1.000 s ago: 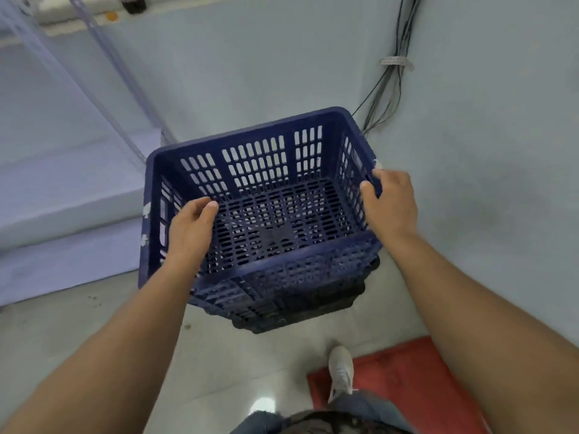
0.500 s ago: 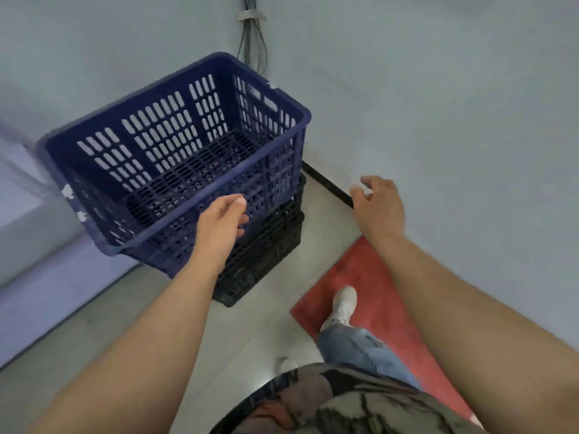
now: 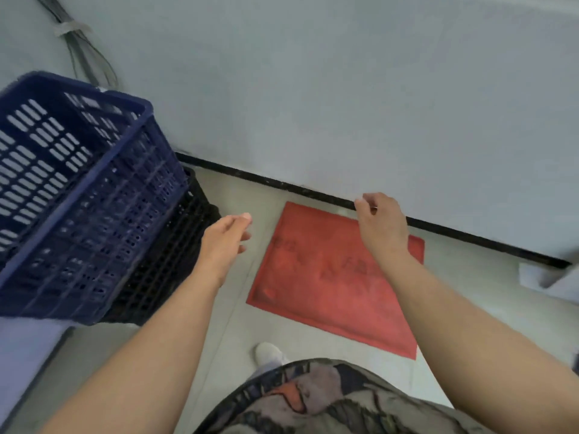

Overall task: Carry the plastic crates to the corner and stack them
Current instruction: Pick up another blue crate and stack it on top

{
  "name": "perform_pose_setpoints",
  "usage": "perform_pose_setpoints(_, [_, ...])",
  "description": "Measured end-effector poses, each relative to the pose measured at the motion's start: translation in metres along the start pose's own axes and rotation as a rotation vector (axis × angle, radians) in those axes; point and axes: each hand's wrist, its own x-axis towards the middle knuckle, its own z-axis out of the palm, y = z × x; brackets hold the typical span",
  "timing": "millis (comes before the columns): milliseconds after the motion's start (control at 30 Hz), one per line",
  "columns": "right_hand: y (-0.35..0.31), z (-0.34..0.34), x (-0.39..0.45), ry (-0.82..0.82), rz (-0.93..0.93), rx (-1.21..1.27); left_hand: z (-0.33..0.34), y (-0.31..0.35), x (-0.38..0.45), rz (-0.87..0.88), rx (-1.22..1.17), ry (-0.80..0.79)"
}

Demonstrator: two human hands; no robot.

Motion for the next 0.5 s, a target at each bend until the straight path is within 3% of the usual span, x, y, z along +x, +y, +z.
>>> perform_pose_setpoints(300, [0.187, -0.171, -0.069, 0.332, 0.394, 0.082, 0.211, 0.022, -0.095, 0.146, 0.201, -0.416])
perform_pose_setpoints(500, [0.299, -0.256, -0.145, 0.500, 0.518, 0.091, 0.324, 0.006, -0.183, 0.240, 0.333, -0.657])
